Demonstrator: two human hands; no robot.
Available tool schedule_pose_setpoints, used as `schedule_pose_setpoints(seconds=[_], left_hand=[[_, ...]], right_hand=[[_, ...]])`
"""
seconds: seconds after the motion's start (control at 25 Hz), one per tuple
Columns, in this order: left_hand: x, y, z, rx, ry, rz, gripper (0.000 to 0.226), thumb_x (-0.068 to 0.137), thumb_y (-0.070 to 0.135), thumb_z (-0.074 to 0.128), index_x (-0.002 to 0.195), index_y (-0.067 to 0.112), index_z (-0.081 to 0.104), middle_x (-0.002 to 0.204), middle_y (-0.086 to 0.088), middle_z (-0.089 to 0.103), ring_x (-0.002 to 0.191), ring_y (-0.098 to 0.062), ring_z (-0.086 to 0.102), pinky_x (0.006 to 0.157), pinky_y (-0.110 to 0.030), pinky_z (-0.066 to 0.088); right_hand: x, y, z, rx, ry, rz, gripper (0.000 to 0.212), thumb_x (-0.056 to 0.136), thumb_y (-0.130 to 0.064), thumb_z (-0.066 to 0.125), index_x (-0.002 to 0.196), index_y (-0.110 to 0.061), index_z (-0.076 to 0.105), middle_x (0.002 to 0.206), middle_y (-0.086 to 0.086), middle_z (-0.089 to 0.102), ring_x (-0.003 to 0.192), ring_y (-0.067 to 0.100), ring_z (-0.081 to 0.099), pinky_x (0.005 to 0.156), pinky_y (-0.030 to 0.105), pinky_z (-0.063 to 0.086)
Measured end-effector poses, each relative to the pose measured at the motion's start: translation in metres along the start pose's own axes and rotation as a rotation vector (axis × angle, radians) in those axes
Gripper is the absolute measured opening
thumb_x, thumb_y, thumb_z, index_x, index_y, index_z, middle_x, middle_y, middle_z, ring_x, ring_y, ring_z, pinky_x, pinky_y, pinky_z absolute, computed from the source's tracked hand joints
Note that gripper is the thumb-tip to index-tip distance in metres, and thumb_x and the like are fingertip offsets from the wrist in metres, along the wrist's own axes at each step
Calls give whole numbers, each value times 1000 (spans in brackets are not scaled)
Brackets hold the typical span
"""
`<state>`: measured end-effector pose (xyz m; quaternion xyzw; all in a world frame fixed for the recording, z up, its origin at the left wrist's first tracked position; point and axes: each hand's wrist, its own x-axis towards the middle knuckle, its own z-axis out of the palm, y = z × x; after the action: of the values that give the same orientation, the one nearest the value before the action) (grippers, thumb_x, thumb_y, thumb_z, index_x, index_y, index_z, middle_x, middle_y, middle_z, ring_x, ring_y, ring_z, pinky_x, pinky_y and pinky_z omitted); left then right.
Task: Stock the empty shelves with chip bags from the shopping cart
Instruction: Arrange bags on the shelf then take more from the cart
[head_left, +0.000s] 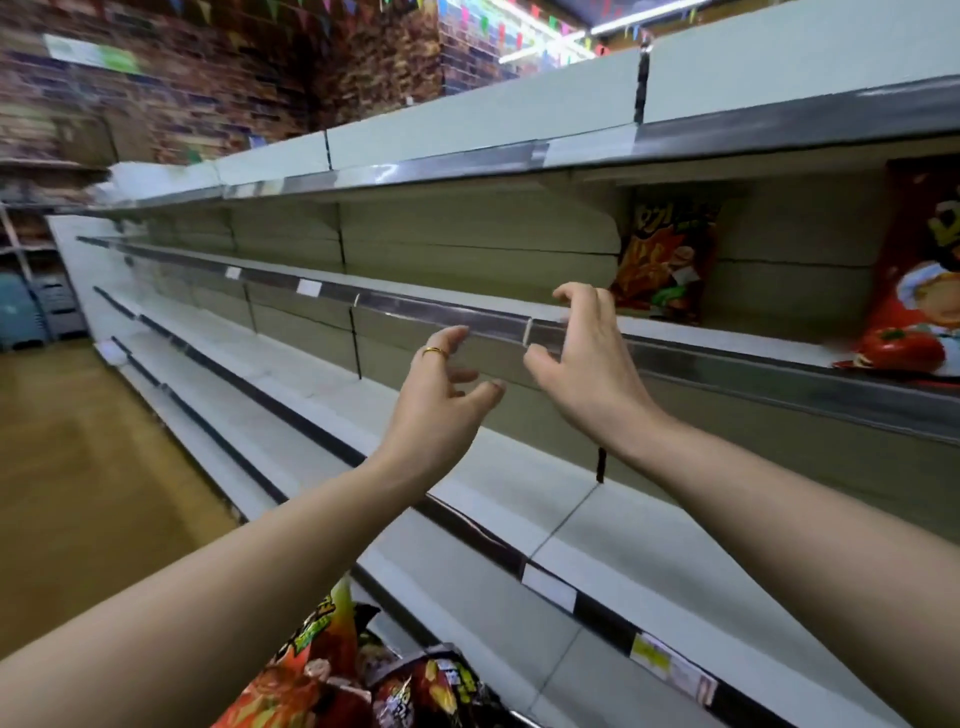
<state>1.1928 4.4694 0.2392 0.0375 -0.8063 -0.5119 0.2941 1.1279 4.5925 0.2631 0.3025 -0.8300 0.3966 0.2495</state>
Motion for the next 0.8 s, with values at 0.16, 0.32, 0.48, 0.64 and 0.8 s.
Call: schedule_pose_setpoints(seconds=[0.16, 0.32, 0.48, 0.64, 0.8], left_hand=[[-24, -31, -40, 60, 80, -114, 58, 89, 17, 63, 139, 21, 35, 124, 2, 49, 111, -14, 55, 87, -30, 51], [-45, -57, -77, 108, 235, -241, 53, 89, 13, 62, 137, 15, 39, 104, 12, 55, 91, -3, 58, 76, -18, 43], [-78, -75, -106, 171, 417, -375, 48, 87, 11, 64, 131, 13, 44, 95, 14, 53, 79, 0, 53, 73, -23, 43], [-114, -88, -120, 266, 568, -483, 47, 86, 11, 65, 128, 13, 45, 120, 0, 52, 85, -6, 55, 83, -28, 46], [-149, -95, -118, 336, 634, -607, 47, 87, 11, 64, 130, 12, 44, 123, 0, 48, 94, -11, 54, 74, -21, 43]], right_hand=[[-11, -22, 48, 99, -82, -68, 47, 88, -15, 55, 130, -10, 35, 127, 4, 35, 109, 15, 43, 84, 18, 29], [-26, -36, 99, 239, -239, -145, 46, 86, -12, 56, 128, -9, 38, 126, 6, 38, 105, 16, 46, 84, 26, 39], [-48, -45, 140, 384, -449, -216, 44, 88, -12, 55, 128, -9, 37, 127, 5, 37, 107, 13, 46, 81, 16, 32], [-70, -51, 169, 503, -624, -266, 42, 90, -12, 54, 128, -8, 37, 128, 5, 37, 104, 10, 46, 75, 14, 33], [-89, -49, 191, 579, -749, -312, 42, 90, -12, 54, 129, -8, 37, 129, 6, 37, 105, 10, 47, 79, 14, 32]])
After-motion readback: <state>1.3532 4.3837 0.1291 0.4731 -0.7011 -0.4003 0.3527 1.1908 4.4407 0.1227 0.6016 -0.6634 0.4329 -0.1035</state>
